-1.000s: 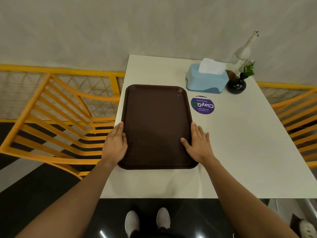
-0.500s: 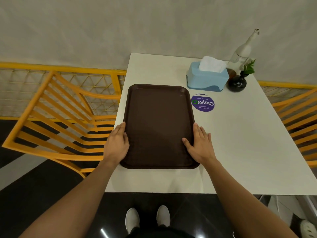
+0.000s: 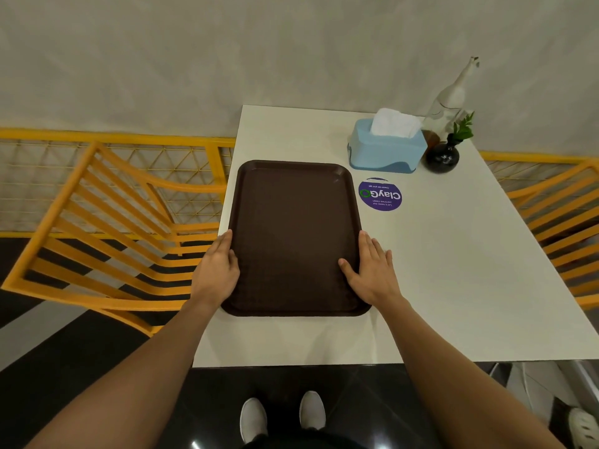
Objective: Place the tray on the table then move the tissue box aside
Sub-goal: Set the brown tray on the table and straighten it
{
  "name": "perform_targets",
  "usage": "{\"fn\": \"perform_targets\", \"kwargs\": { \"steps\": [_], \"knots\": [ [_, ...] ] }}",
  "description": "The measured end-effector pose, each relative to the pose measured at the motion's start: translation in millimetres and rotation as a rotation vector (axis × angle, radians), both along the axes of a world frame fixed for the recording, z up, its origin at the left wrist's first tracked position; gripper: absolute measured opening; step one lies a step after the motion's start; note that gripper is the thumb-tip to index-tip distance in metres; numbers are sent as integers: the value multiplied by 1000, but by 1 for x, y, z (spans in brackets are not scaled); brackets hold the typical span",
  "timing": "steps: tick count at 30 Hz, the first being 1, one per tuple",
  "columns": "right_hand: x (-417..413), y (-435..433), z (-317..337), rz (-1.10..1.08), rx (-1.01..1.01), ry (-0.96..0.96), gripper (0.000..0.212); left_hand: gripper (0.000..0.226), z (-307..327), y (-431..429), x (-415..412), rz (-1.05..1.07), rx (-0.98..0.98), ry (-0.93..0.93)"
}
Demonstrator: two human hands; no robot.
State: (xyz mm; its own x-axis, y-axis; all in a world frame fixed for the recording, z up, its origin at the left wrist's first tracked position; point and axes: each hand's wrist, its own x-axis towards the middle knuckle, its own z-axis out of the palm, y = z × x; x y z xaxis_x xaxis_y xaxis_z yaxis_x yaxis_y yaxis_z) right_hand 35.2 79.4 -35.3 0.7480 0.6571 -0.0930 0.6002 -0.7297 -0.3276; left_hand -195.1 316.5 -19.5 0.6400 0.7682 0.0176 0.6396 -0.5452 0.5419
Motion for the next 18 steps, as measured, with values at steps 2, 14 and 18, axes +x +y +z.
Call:
{"fn": "perform_targets", "kwargs": {
  "steps": [2, 14, 18],
  "knots": [
    [1, 1, 2, 1, -7, -10, 86, 51, -1, -1, 0, 3, 2, -13],
    [-2, 2, 10, -10, 9, 18, 85, 52, -3, 2, -3, -16, -53, -109],
    [3, -4, 12, -133, 189, 158, 88, 55, 2, 5, -3, -37, -92, -163]
  ]
}}
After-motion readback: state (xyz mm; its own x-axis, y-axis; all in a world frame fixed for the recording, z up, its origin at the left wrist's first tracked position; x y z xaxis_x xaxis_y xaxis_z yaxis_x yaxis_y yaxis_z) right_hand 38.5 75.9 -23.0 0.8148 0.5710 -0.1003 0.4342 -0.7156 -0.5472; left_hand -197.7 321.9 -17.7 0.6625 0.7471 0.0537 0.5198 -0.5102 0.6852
